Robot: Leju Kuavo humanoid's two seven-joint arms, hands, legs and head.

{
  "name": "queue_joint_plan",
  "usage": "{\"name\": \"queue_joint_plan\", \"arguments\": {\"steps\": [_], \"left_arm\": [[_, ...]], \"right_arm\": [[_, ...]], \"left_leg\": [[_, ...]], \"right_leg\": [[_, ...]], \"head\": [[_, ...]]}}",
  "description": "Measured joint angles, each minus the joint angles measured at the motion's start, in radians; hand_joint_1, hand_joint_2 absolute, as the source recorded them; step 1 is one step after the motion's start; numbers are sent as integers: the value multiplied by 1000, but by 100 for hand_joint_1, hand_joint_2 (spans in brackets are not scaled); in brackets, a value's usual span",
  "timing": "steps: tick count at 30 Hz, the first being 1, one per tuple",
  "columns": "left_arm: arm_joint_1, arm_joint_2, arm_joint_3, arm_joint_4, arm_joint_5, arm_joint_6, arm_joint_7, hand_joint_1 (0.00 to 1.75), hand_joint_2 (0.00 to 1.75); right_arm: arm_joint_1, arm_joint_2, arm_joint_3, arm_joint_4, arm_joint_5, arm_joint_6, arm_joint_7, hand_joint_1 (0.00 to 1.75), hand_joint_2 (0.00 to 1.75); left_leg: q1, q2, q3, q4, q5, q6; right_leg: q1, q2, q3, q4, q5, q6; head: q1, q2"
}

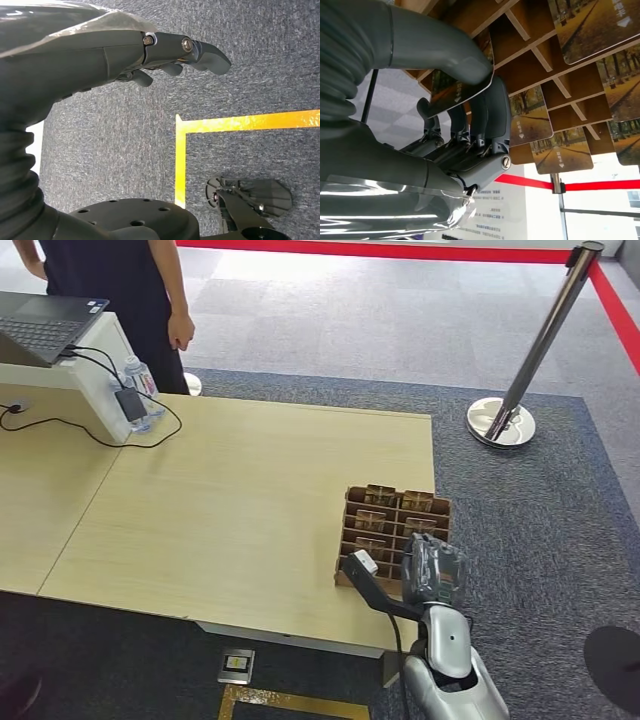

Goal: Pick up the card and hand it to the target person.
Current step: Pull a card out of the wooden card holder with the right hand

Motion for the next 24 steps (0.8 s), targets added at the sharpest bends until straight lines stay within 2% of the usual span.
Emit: {"name": "queue_joint_plan", "arguments": {"steps": [12,24], "left_arm": [[0,0,0,0,-4,0,-2,0,175],[0,0,0,0,-5,0,-5,0,175]], "right_arm": [[3,5,0,-11,6,-5,-2,133,175],[20,6,2,-116,15,-2,-27,135,175]], "left_leg": [[0,0,0,0,0,0],[0,0,0,0,0,0]], "right_leg": [[0,0,0,0,0,0],[0,0,0,0,0,0]], "head": [[0,0],[0,0]]}}
